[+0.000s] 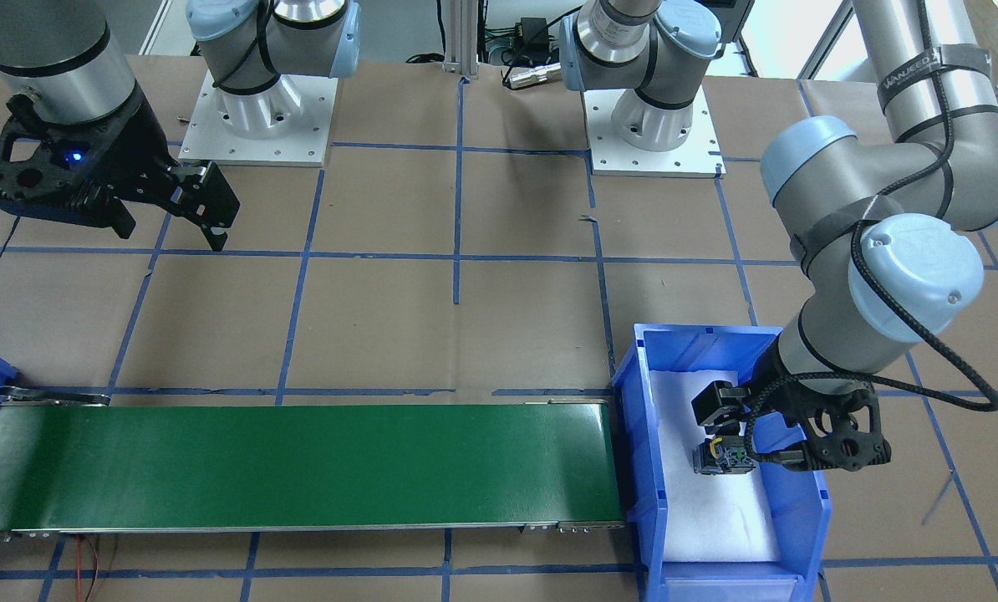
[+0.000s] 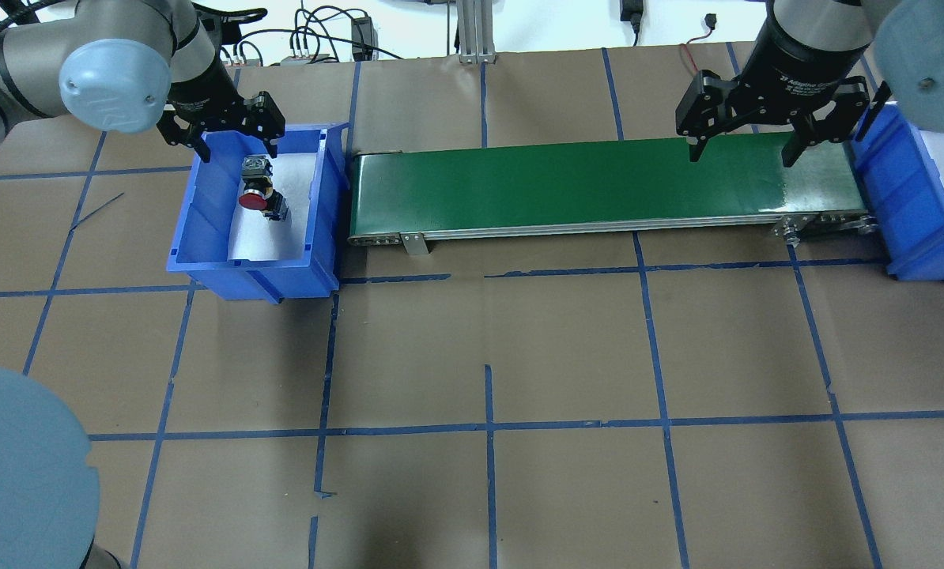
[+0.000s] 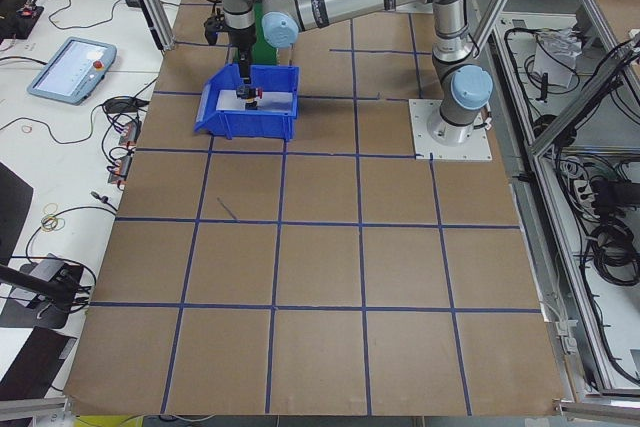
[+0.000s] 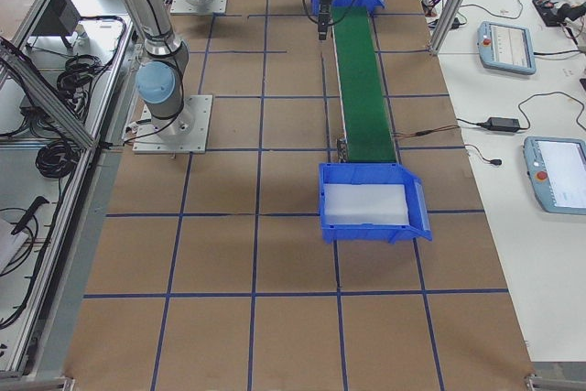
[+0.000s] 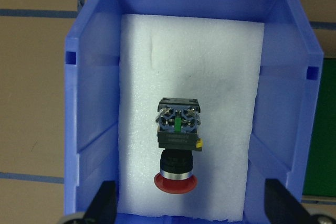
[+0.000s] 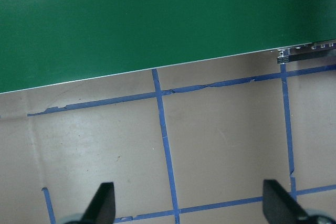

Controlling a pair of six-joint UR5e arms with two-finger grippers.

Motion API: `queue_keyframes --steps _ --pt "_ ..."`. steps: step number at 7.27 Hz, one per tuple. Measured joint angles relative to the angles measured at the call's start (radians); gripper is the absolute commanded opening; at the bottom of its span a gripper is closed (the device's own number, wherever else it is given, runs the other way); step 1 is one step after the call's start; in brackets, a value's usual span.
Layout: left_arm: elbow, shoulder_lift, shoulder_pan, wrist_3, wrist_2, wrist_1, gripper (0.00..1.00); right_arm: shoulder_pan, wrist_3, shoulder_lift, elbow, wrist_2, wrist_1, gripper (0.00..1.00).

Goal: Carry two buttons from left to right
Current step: 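Lower the left gripper and grasp the red-capped button in the bin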

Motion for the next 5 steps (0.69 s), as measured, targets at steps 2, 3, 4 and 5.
queue_keyframes --steps 2,3,4,5 --pt "-0.003 -0.032 0.017 0.007 -0.029 0.03 0.99 0.0 -0.002 0.0 0.0 0.0 -0.001 1.0" --pt "-0.01 -0.039 0.019 0.008 -0.034 0.04 0.99 0.0 -0.002 0.001 0.0 0.0 -0.001 1.0" --pt "-0.023 -0.043 0.02 0.01 -0.035 0.047 0.99 0.0 -0.002 0.0 0.0 0.0 0.0 1.0" --pt "-0.039 -0.044 0.02 0.015 -0.035 0.052 0.99 0.0 -0.002 0.0 0.0 0.0 0.0 1.0"
